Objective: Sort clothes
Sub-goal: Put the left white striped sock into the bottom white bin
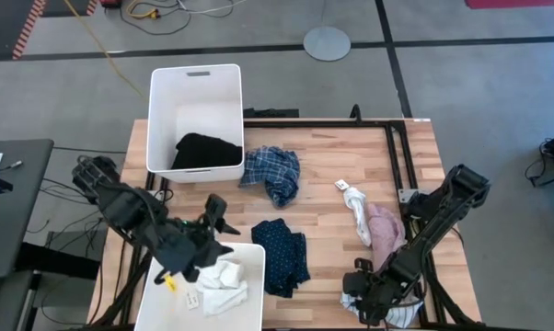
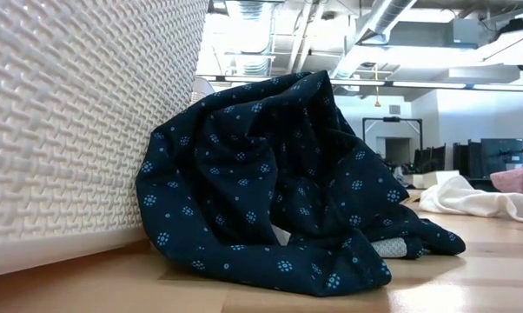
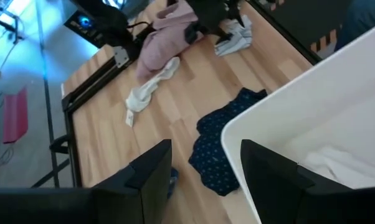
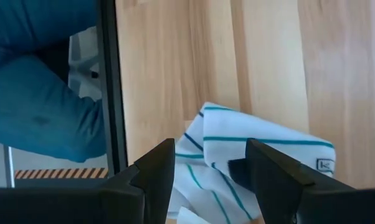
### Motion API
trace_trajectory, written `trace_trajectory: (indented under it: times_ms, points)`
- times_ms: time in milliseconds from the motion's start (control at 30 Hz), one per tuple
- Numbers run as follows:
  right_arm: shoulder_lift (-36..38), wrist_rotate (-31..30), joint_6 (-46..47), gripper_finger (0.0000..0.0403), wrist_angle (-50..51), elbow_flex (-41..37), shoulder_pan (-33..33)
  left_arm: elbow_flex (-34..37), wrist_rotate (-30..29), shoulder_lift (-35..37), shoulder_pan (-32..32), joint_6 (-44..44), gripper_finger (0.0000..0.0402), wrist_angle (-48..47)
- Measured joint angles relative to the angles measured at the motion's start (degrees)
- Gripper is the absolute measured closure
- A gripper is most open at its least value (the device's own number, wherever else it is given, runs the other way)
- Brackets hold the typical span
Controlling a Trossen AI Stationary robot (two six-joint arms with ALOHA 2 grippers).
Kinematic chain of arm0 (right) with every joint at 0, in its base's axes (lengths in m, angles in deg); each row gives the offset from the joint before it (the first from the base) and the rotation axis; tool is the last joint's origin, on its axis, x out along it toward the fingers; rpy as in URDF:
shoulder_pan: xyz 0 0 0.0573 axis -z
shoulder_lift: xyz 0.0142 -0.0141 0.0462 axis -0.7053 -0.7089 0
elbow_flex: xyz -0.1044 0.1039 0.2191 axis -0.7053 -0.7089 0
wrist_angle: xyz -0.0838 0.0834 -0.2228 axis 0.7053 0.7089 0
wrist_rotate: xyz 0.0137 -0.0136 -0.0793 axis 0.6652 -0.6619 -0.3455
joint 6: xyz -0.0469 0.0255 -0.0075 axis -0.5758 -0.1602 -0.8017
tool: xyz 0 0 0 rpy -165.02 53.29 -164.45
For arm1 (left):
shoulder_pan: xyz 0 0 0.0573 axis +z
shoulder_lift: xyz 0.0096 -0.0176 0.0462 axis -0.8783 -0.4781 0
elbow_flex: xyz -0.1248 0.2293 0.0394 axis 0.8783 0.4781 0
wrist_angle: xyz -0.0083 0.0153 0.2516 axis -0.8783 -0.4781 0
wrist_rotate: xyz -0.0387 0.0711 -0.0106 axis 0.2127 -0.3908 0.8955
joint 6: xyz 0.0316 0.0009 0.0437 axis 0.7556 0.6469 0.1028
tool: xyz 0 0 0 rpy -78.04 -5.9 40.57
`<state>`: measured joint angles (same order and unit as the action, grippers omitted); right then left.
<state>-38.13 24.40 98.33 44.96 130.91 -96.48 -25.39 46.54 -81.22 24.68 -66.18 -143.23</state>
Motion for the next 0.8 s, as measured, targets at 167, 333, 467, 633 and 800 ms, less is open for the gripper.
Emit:
trace_trajectory:
  times_ms: [167,333,467,633,800]
  points:
    - [-1.2,-0.3,-0.2,0.0192,0.4,0.0,-0.4,0.0,0.0,0.7,1.7,0.2,0.0214,-0.1]
    - [-2.7,-0.6,-0.4,0.0192,0.7,0.0,-0.7,0.0,0.4,0.7,2.8,1.1,0.0214,-0.1]
    - [-4.5,-0.5,-0.7,0.0192,2.3,0.0,-0.9,0.0,1.3,0.7,3.7,1.4,0.0214,-0.1]
    - [-6.7,-1.0,-2.2,0.0192,2.6,0.3,-1.6,0.0,1.3,0.7,4.4,1.6,0.0214,-0.2]
    - [-7.9,-1.3,-2.3,0.0195,3.1,0.3,-2.0,0.0,1.3,0.7,4.9,1.8,0.0214,-0.2]
